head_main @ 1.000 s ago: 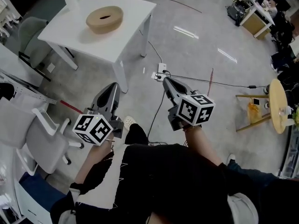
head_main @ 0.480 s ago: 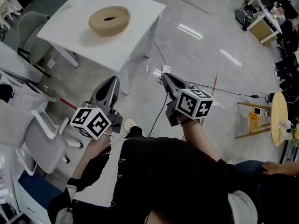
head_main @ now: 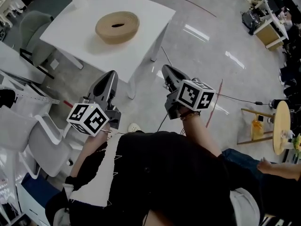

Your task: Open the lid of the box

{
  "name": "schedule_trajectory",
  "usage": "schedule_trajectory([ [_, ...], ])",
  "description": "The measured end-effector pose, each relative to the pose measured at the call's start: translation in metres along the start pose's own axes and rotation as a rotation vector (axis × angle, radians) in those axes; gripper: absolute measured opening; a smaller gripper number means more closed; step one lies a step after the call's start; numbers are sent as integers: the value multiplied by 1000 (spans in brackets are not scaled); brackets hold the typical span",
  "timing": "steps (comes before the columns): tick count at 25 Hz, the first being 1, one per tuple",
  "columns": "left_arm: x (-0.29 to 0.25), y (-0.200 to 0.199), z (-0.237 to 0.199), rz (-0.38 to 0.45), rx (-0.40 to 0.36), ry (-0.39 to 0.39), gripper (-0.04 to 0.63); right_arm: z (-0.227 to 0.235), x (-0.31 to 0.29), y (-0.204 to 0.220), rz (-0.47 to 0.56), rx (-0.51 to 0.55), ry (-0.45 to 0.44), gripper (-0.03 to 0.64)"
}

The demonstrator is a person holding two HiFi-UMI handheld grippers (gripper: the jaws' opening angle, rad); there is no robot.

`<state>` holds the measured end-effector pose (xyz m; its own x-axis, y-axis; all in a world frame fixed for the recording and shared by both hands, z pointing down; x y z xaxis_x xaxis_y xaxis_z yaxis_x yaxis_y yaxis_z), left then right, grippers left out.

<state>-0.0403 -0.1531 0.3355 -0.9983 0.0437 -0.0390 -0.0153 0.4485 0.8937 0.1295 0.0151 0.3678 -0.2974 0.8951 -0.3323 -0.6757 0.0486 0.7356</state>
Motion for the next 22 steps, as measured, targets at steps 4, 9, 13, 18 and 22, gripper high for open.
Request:
schedule_trajectory([
  [4, -7, -8, -13, 11, -8, -9, 11, -1, -15, -6, 5, -9, -11, 3],
  [9, -9, -12, -25, 6, -8, -23, 11, 2, -36, -2, -7, -45, -15, 3],
  [13, -7, -7, -33, -5, 8, -45, 11, 2, -49, 6, -35, -97, -35, 3],
  [18, -9, 0, -39, -7, 24, -70, 11, 10, -57, 8, -67, -105, -33, 3],
  [22, -11, -2, -48, 11, 33, -113, 11, 26, -68, -14, -47, -121, -32, 3],
])
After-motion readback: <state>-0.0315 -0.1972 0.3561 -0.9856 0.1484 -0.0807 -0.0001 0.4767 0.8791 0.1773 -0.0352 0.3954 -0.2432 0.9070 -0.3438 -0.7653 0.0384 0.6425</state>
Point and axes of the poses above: the fingertips, and each gripper's own axes: x backward along the fingers, z to its right, y out of its underside, the point moved 5 cm from there along x, backward along the fingers, and after that the axes turned 4 degrees about -x, right-handed, at the moved point
